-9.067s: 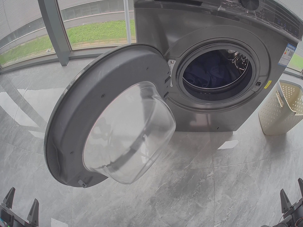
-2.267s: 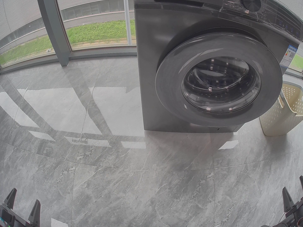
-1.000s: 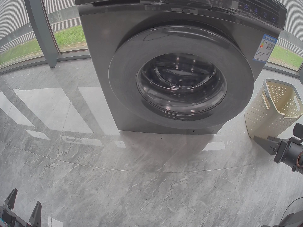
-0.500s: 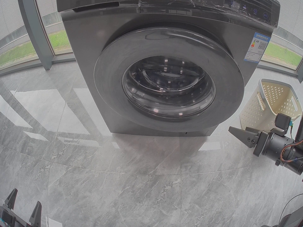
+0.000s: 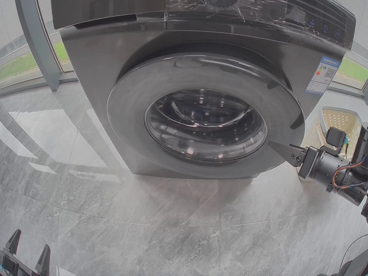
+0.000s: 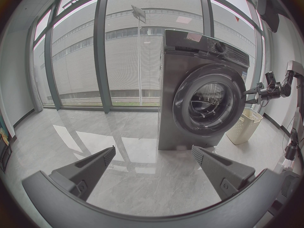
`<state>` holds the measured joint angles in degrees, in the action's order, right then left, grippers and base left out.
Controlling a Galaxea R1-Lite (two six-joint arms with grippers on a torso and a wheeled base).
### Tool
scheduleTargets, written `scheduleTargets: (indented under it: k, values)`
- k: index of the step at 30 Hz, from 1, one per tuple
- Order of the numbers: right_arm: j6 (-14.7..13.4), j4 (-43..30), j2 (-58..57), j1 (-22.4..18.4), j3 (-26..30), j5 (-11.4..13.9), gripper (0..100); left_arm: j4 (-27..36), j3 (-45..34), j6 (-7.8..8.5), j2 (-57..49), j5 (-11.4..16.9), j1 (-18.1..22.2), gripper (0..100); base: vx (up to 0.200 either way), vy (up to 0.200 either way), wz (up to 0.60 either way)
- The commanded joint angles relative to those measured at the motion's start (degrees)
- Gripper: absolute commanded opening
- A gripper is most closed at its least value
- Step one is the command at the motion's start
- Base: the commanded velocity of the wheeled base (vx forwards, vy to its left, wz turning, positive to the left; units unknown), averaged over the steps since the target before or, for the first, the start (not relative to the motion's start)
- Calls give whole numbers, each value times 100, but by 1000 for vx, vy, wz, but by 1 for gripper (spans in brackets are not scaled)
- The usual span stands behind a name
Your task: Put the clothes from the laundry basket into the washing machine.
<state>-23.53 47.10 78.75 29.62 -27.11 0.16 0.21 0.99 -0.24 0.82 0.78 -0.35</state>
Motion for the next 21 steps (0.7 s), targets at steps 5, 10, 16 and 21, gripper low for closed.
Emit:
scheduleTargets:
  k: [5,10,16,21]
  values:
    - [15,0,26,-378,-136,-7,100,-3,-99,-2,-73,1,-9,100,80,0,0]
    - [15,0,-26,-677,-180,-86,100,-3,-99,-2,-73,1,-9,100,0,0,0]
    - [15,-8,-123,-660,-13,-192,100,-3,-99,-2,-73,1,-9,100,0,0,0]
    - [103,-17,-545,-554,575,-148,100,-3,-99,-11,-73,1,-9,100,0,0,0]
